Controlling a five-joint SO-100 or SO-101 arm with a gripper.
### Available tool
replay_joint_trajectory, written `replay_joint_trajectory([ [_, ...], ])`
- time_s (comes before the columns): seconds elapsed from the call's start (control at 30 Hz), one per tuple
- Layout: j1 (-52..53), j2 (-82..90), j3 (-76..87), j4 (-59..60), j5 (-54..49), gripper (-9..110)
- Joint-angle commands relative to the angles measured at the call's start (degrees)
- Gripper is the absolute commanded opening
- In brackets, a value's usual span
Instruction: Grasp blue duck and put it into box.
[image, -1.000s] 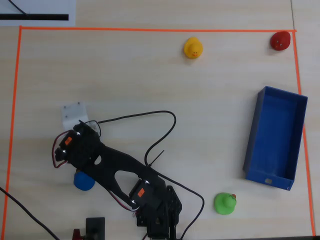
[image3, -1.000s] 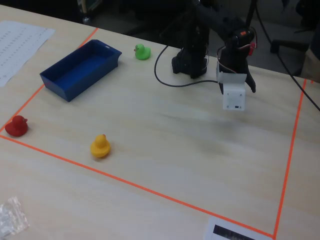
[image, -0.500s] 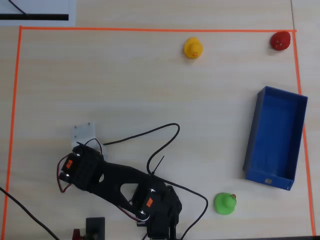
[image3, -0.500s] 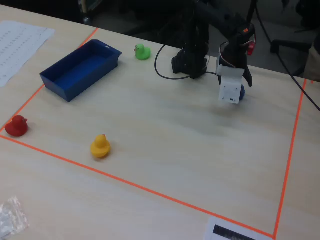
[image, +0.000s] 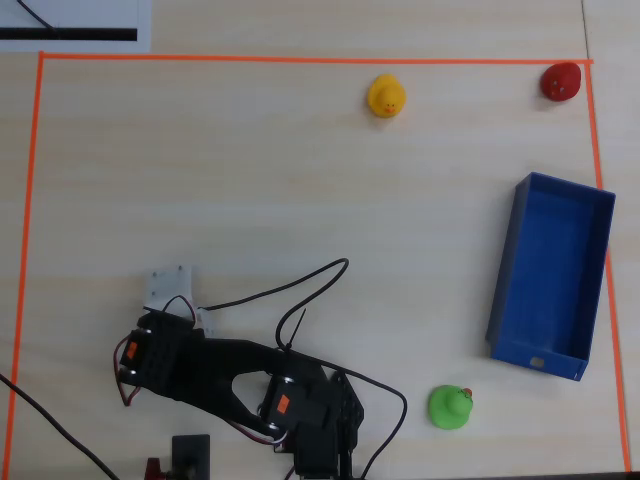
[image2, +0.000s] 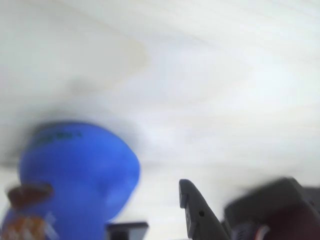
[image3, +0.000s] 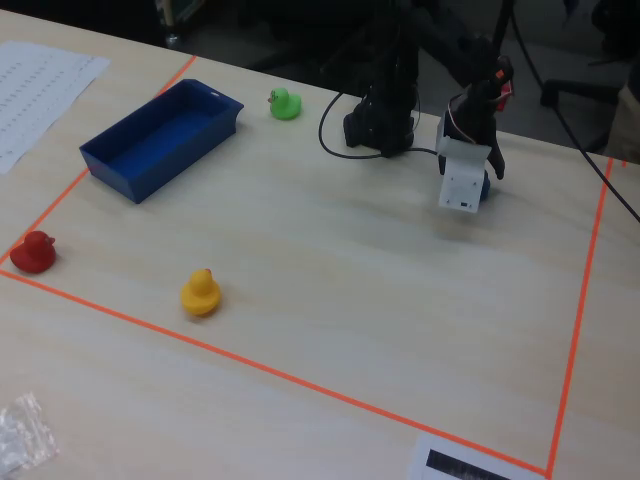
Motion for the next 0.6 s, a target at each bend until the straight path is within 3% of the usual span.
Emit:
replay_joint_trajectory([
  [0.0, -0.26, -2.02, 0.18, -2.29, 0.62, 47],
  [0.2, 1.58, -3.34, 0.7, -4.13, 0.7, 46],
  [0.27, 2.29, -3.43, 1.23, -4.57, 0.7, 37],
  [0.33, 2.72, -3.43, 1.85, -4.92, 0.79, 14],
  [0.5, 4.31, -1.67, 4.22, -5.8, 0.7, 0],
  [0.57, 5.71, 0.53, 5.45, -6.42, 0.53, 0],
])
